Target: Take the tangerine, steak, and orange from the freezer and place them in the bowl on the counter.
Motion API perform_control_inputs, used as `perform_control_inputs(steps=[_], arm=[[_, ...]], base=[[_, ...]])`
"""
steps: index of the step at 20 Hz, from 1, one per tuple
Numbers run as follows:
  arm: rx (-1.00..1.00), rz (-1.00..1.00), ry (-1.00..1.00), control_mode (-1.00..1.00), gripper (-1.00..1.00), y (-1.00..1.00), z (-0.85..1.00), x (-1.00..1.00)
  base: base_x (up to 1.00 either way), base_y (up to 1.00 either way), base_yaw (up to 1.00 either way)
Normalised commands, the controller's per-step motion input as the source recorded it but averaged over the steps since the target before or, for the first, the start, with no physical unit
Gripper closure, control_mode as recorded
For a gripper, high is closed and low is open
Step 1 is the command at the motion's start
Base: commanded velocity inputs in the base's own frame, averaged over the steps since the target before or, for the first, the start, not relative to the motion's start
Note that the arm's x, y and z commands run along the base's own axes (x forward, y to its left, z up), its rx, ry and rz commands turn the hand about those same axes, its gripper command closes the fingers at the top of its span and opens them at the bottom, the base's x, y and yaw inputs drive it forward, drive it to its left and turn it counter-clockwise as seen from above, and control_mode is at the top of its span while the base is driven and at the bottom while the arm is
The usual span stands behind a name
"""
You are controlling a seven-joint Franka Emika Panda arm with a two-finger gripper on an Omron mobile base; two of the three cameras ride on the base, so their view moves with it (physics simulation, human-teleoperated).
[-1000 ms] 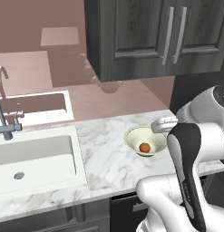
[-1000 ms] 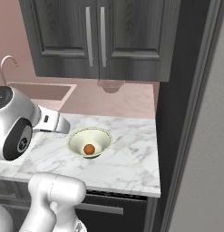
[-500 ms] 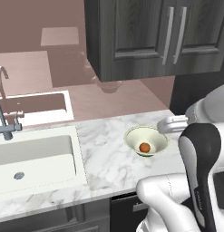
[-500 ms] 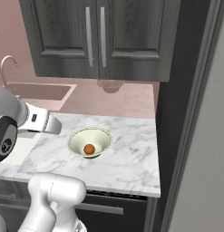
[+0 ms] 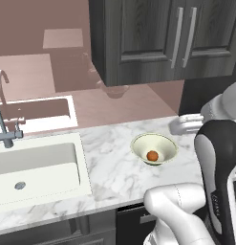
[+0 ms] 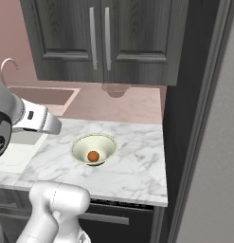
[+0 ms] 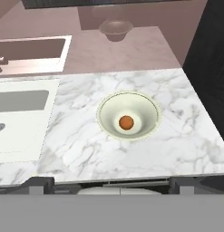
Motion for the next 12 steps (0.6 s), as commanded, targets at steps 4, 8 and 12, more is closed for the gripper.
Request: perform_control_inputs(steps=[4, 8, 12], arm=[[0.0, 0.0, 0.0, -1.0, -1.0, 0.0, 0.18, -0.16], [0.0, 0.0, 0.0, -1.0, -1.0, -0.05, 0.17, -0.06], [0.0, 0.0, 0.0, -1.0, -1.0, -0.19, 0.02, -0.12]], base=[[0.0, 0.0, 0.0], [0.0, 0.0, 0.0], [0.0, 0.0, 0.0]])
